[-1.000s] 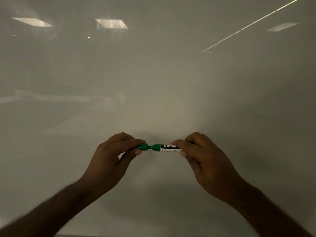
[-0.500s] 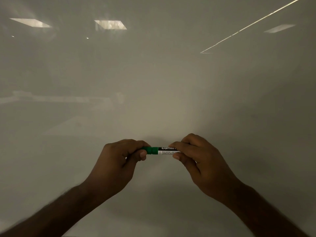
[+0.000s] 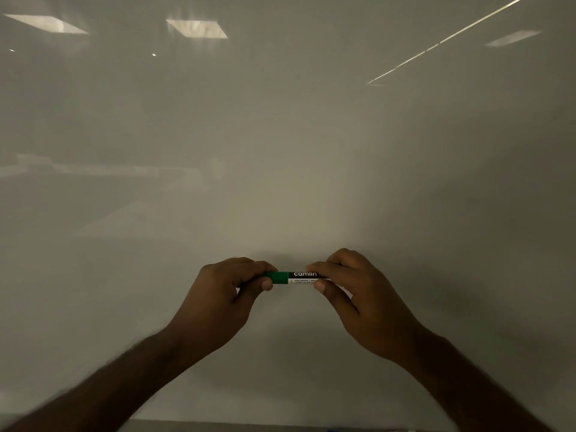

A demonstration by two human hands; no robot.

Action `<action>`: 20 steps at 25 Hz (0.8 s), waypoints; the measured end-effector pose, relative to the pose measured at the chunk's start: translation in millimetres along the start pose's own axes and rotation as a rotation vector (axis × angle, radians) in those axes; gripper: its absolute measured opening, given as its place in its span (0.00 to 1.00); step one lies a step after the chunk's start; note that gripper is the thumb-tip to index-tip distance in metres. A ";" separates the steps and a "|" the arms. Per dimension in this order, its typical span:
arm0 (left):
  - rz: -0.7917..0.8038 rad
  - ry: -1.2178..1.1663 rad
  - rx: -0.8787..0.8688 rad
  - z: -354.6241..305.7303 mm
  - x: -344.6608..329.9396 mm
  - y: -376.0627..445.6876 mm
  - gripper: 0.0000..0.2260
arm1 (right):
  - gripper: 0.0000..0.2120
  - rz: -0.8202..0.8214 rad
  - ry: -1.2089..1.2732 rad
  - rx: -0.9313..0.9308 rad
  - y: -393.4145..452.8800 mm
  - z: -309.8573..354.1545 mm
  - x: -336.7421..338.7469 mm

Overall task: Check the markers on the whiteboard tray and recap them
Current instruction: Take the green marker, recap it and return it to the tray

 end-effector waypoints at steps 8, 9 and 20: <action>0.161 0.093 0.038 48.1 -68.0 -39.9 0.10 | 0.10 0.051 -0.086 -0.157 -45.1 -58.7 -58.6; 0.192 0.107 0.042 54.5 -79.7 -48.3 0.10 | 0.09 0.055 -0.125 -0.168 -54.3 -64.7 -68.3; 0.446 0.120 0.226 121.2 -191.1 -157.0 0.09 | 0.09 0.199 -0.223 -0.497 -157.2 -129.7 -192.5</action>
Point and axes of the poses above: each hand's wrist, its own y-axis towards the middle knuckle, its own x-axis out of the back of the hand, z = x × y, the point moved 8 cm from there along y, towards the middle knuckle, and after that the axes turned 15 degrees about y, right-handed, at the moved point
